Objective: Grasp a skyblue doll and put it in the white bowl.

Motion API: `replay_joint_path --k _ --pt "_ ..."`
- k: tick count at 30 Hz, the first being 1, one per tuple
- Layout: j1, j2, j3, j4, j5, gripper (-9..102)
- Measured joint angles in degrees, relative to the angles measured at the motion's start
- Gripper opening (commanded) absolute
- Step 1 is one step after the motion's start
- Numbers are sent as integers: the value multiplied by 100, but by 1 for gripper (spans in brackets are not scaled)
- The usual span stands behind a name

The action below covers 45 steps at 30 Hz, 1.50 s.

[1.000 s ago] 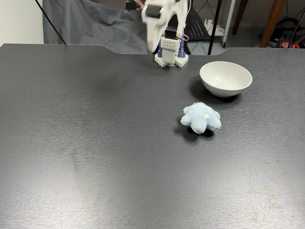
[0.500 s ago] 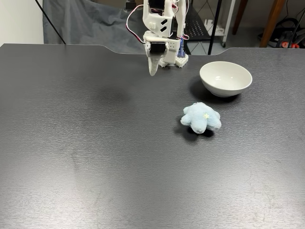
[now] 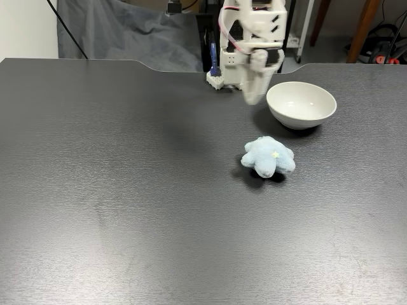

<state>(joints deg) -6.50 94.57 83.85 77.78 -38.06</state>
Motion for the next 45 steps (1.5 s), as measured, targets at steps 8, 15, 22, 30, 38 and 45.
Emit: replay_joint_path --k 8,15,22,30,38,45 --pt "-281 0 0 0 -35 0" --pt "-281 0 0 0 -79 3" --pt "-343 -404 -9 97 -141 40" --pt "-360 -439 -18 316 -193 68" --pt "-360 -483 -26 316 -193 68" --pt "-352 -1670 -211 316 -176 68"
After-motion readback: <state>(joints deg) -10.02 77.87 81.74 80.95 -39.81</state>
